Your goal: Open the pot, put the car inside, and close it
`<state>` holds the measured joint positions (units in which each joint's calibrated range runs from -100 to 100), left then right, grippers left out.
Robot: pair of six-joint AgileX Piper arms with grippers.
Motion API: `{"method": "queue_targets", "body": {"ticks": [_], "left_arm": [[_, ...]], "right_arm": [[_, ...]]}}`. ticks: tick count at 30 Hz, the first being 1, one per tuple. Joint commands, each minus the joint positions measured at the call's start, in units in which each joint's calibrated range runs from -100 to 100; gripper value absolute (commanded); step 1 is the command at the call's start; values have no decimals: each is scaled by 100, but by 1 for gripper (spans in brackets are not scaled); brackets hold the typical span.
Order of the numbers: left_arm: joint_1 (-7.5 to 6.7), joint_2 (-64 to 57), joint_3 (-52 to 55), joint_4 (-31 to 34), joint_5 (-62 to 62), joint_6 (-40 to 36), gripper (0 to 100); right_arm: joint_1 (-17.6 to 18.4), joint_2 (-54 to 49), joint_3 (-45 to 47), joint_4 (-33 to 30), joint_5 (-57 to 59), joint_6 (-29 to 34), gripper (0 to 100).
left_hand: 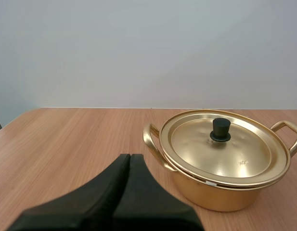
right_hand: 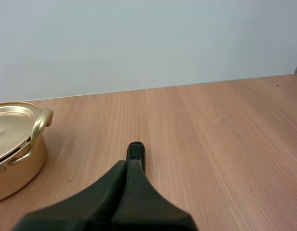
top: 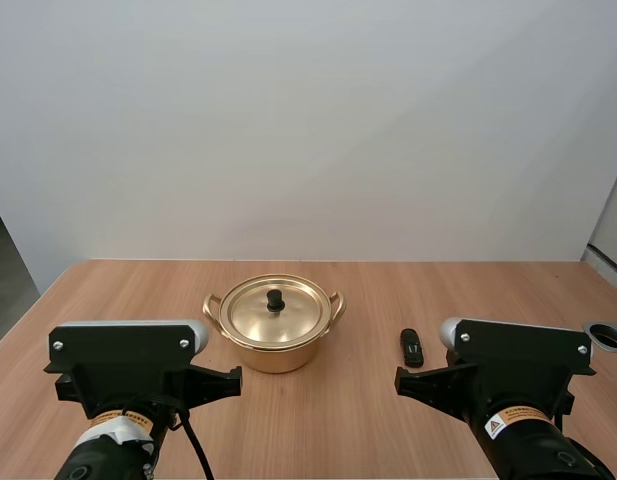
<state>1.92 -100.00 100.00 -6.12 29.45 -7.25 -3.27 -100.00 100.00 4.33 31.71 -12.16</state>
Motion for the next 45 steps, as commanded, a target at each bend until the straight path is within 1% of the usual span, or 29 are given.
{"method": "queue_targets", "body": {"ticks": [1,38,39,40,41,43,45], "left_arm": [[3,0,0,-7,-7,5,0],[3,0,0,-7,-89,39,0],[3,0,0,56,-88,94,0],[3,0,0,80,-88,219,0],[3,0,0,80,-88,317,0],[3,0,-273,58,-88,363,0],[3,0,-623,37,-88,363,0]], "right_arm": [[-3,0,0,7,1,0,0],[-3,0,0,7,1,0,0],[-3,0,0,53,-134,0,0],[-3,0,0,78,-581,-10,0],[-3,0,0,-69,-1075,-10,0],[-3,0,0,-588,-1864,-10,0],[-3,0,-223,-818,-1975,-10,0]]}}
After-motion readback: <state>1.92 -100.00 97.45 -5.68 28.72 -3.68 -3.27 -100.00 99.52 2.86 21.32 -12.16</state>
